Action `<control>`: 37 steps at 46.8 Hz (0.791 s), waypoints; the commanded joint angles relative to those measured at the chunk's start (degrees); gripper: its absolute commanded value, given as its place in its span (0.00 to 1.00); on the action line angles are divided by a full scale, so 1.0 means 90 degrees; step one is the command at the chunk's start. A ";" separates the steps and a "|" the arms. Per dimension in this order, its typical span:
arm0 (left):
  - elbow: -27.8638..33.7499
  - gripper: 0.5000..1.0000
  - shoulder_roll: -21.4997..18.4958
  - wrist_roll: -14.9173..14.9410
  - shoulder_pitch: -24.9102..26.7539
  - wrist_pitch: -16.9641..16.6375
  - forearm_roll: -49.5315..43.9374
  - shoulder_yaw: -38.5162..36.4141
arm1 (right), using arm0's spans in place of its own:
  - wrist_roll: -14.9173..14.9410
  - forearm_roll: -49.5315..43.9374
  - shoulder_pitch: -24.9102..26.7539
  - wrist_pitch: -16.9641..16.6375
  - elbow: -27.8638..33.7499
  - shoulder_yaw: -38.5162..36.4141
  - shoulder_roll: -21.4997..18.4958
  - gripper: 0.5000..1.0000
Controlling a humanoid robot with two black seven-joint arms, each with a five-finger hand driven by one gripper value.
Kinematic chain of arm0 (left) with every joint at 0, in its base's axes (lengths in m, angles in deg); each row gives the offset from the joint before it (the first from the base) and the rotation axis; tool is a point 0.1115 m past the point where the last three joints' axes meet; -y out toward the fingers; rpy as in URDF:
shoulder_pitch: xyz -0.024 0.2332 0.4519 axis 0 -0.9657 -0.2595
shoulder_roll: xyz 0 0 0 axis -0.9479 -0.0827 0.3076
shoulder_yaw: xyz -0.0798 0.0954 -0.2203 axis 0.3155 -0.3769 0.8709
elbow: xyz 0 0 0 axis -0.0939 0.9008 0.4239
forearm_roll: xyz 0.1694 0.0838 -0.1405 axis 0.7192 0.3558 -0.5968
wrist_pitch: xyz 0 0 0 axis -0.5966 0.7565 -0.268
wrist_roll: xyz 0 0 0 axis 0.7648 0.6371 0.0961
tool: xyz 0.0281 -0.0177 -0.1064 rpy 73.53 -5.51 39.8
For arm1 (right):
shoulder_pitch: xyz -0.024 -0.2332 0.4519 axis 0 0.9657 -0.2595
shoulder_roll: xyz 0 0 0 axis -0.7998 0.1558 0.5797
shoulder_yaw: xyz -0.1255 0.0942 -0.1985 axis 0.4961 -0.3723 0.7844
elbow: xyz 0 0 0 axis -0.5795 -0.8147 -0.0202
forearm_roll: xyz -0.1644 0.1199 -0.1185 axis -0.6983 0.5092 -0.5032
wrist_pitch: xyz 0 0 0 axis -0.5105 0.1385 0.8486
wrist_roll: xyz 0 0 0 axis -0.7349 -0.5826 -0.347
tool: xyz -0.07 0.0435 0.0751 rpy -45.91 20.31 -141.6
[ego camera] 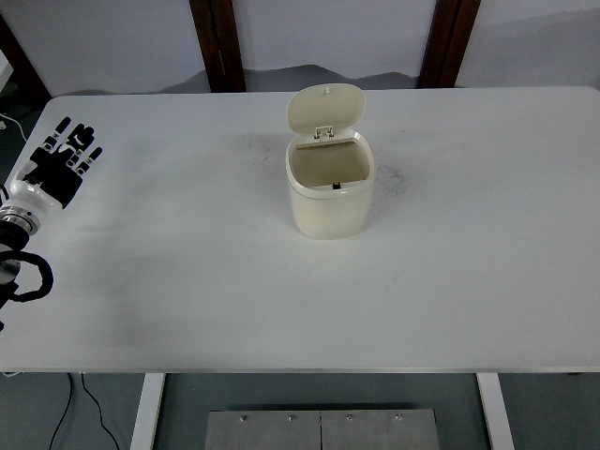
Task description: Close trash bin
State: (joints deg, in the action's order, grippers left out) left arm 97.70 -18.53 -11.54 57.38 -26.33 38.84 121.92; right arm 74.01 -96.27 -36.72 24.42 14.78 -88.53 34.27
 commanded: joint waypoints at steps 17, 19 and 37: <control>0.0008 1.00 0.0069 -0.0088 0.0025 -0.0067 -0.0001 -0.0020 | 0.0000 0.0000 0.0000 0.0002 0.0000 0.0000 0.0000 0.98; -0.0001 1.00 0.0079 -0.0088 0.0064 -0.0067 -0.0001 -0.0020 | 0.0000 0.0000 0.0000 0.0002 0.0000 0.0000 0.0000 0.98; 0.0048 1.00 0.0020 0.0107 0.0581 -0.0057 0.0038 -0.0069 | 0.0000 0.0000 0.0000 0.0002 0.0000 0.0000 0.0000 0.98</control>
State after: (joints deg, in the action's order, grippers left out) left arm 98.05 -18.23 -11.39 61.76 -26.92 38.94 121.40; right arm 74.01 -96.27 -36.72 24.44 14.79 -88.53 34.27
